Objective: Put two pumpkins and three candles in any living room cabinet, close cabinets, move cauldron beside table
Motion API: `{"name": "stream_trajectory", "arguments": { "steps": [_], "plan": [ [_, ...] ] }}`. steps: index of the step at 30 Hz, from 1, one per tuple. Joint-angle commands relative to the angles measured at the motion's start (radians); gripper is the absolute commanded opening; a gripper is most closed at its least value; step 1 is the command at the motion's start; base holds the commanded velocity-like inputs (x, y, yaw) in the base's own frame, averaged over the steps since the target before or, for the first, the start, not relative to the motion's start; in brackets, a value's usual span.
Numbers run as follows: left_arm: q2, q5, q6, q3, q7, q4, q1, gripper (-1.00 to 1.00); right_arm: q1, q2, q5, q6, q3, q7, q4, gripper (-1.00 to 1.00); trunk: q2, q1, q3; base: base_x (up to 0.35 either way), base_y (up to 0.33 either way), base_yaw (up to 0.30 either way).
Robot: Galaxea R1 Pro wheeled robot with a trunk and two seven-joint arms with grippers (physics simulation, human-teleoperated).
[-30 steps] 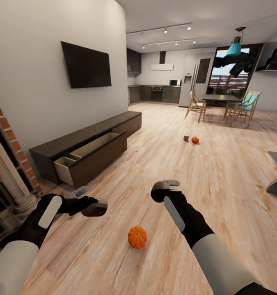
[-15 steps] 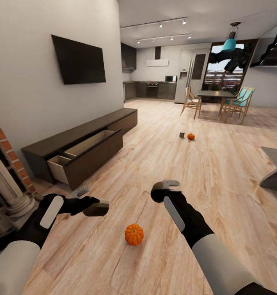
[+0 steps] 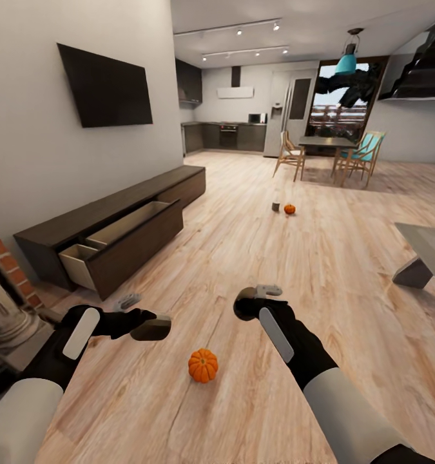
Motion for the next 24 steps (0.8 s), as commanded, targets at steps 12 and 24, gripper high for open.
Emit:
{"name": "stream_trajectory", "arguments": {
  "steps": [12,24],
  "plan": [
    [0.0,-0.002,0.0,0.0,-0.002,0.0,0.0,-1.0,0.0,0.002,-0.003,0.001,0.008,-0.006,0.0,-1.0,0.0,0.0,-0.004,0.0,0.0,-0.167],
    [0.0,-0.002,0.0,0.0,-0.002,0.0,0.0,-1.0,0.0,0.001,-0.003,0.001,0.008,-0.005,0.001,-1.0,0.0,0.0,0.005,0.0,0.0,-0.277]
  ]
}}
